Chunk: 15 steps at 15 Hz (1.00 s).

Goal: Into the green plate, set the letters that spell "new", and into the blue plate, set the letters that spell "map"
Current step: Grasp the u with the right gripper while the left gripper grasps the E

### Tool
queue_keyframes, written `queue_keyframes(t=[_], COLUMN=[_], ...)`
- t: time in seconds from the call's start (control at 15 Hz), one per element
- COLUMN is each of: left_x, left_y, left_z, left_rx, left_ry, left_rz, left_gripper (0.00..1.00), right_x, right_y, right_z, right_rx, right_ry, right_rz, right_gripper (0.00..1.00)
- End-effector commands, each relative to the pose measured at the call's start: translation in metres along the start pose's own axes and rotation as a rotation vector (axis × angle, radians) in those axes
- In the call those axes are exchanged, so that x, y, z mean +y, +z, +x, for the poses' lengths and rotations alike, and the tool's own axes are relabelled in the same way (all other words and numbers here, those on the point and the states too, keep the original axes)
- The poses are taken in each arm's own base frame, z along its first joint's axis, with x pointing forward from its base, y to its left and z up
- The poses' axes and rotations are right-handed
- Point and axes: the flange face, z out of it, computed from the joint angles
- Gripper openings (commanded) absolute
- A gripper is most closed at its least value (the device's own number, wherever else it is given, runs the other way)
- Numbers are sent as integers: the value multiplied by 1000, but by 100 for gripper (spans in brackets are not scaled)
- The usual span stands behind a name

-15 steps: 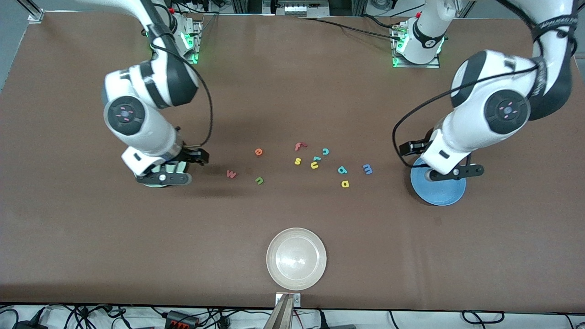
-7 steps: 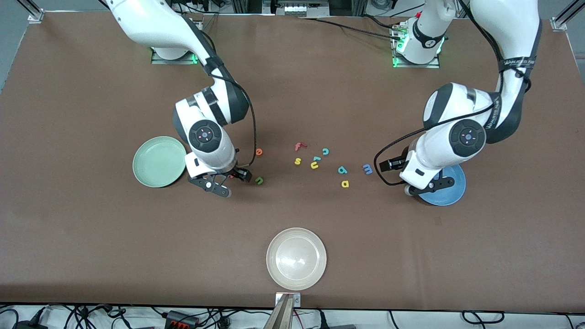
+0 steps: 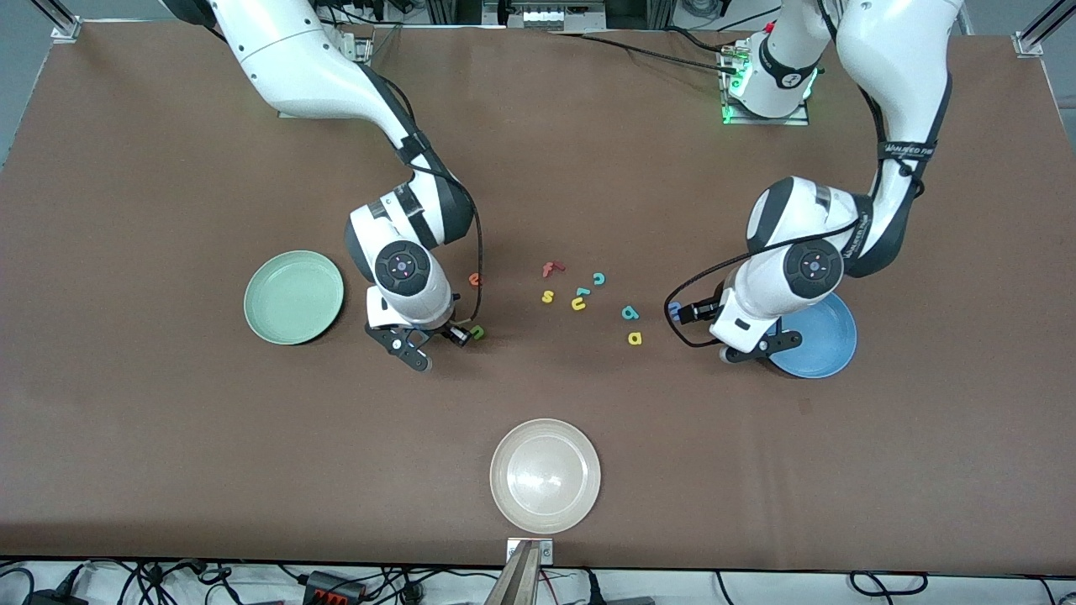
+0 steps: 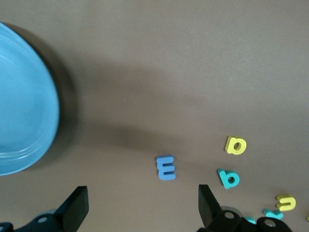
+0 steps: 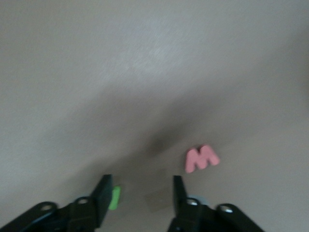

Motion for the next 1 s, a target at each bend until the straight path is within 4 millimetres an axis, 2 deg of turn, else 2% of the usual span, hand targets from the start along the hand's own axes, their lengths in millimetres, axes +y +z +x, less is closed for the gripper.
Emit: queue_keyframes(t=[0.0, 0.2, 0.4, 0.67, 0.87, 0.94], left_x=[6, 0, 4, 12, 13, 13], left_y=[29, 61, 79, 87, 93, 94], left_z=[0, -5, -11, -16, -16, -16], left_rx=[9, 29, 14, 17, 21, 21], left_ry=[-16, -18, -8, 7, 8, 6], left_rz=[-18, -28, -21, -21, -26, -26], left_gripper=[100, 100, 100, 83, 64, 64], right_x=[-16, -23, -26, -26, -29, -30], right_y=[8, 20, 27, 33, 36, 37], right_z=[-13, -26, -31, -33, -34, -33], right_rx=[-20, -17, -11, -12, -13, -13], right_ry=[44, 39, 68, 63, 62, 64], right_rz=[58, 77, 89, 81, 81, 81], right_gripper=[55, 55, 55, 54, 54, 54])
